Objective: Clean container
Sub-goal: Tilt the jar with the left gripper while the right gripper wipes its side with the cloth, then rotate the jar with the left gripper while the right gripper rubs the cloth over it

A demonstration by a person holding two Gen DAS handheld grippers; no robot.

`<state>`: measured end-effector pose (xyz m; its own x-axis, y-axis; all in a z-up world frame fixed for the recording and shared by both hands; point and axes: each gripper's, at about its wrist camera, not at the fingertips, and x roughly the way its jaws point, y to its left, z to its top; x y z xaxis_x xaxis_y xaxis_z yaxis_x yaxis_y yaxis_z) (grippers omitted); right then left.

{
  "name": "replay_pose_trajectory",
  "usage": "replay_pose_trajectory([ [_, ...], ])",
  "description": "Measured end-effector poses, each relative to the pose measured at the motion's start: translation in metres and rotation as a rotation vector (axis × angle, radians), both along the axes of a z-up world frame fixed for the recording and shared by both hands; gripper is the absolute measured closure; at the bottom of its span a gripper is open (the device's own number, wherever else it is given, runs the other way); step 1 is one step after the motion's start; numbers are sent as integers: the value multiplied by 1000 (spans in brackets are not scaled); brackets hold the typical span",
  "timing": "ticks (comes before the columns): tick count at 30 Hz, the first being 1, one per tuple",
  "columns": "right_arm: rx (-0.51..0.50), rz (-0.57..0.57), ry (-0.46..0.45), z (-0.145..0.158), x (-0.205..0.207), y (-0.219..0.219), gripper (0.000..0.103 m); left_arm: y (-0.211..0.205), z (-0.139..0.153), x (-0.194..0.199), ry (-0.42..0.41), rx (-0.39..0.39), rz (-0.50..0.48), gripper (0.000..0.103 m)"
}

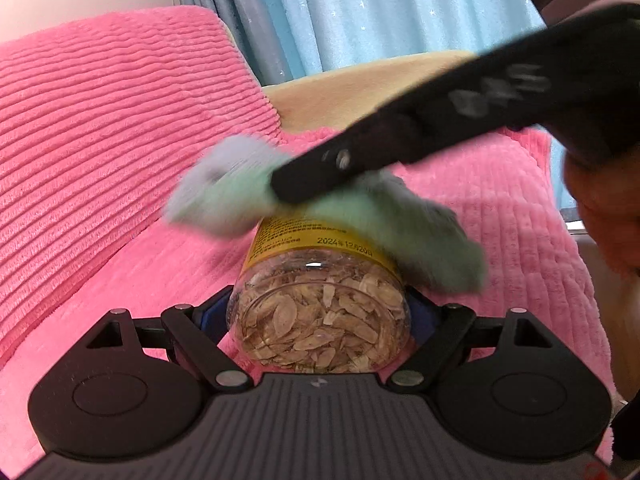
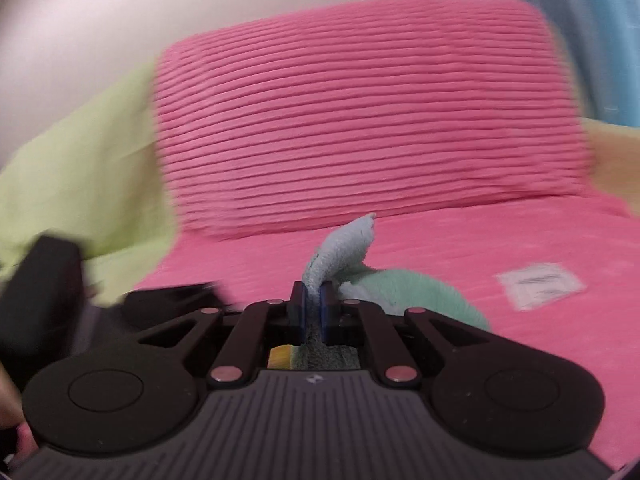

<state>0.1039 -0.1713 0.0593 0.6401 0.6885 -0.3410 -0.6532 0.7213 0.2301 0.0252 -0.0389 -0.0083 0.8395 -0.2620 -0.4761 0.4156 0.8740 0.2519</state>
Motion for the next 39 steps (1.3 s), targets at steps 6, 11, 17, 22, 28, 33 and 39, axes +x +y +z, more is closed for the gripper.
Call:
replay_pose_trajectory([
  [6,32,-15,35,-3,4,-9,98,24,-2,2,18,-30,-17,17],
  [11,36,-8,48,-2,5,-11,98,51,5,11,93,-273,2,14],
  [17,35,-6,51,0,6,-11,98,69,0,24,188,-422,23,13],
  [22,30,-10,53,1,5,-11,98,63,-3,25,200,-414,29,16],
  [28,28,-22,36,4,4,-11,98,28,-2,3,30,-76,3,16],
  [33,12,-9,22,4,2,-6,98,13,-10,-11,-52,94,-28,16],
  [39,8,207,35,5,-11,13,97,15,-9,-9,-37,73,-24,16],
])
